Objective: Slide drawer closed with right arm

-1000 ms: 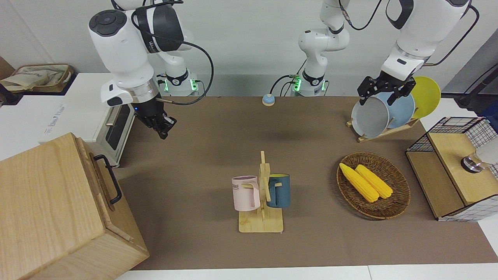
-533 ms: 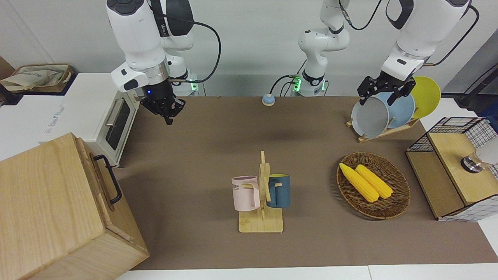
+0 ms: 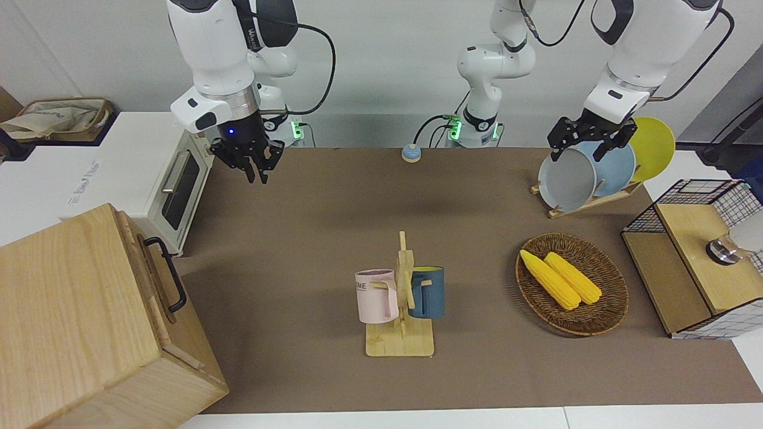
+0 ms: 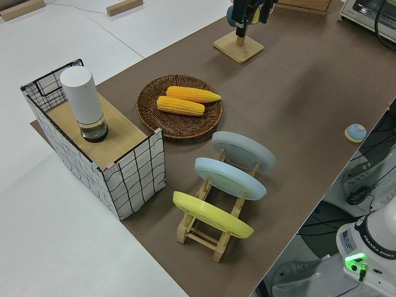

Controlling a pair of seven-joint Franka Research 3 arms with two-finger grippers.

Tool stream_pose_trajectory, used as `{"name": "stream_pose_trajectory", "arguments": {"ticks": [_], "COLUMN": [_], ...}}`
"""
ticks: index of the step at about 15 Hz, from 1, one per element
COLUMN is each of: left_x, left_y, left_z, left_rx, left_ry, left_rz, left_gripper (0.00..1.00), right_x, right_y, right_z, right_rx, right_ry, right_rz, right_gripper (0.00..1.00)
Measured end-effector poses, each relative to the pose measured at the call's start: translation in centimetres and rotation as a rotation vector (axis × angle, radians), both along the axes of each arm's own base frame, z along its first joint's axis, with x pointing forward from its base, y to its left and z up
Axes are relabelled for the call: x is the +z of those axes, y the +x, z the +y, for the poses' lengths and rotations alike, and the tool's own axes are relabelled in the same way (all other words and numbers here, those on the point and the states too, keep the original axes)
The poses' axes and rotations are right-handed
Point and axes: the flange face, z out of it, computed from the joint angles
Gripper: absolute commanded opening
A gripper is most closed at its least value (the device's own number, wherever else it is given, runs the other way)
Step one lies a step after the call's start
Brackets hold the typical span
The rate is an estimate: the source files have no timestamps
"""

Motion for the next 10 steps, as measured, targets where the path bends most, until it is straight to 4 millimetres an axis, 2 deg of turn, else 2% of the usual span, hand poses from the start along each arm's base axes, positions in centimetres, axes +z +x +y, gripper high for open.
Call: {"name": "stream_pose_trajectory", "arguments": {"ticks": [10], "left_x": [0.00], "left_y": [0.00], "left_z": [0.00], "left_rx": [0.000], "left_ry": [0.000], "left_rz": [0.000], "left_gripper": [0.99], "right_x": [0.09], "right_y": [0.13], "right_z": [-0.65], "right_rx": [0.030], "right_ry": [-0.004], "right_rz": [-0.002], "right_gripper": [0.990]}}
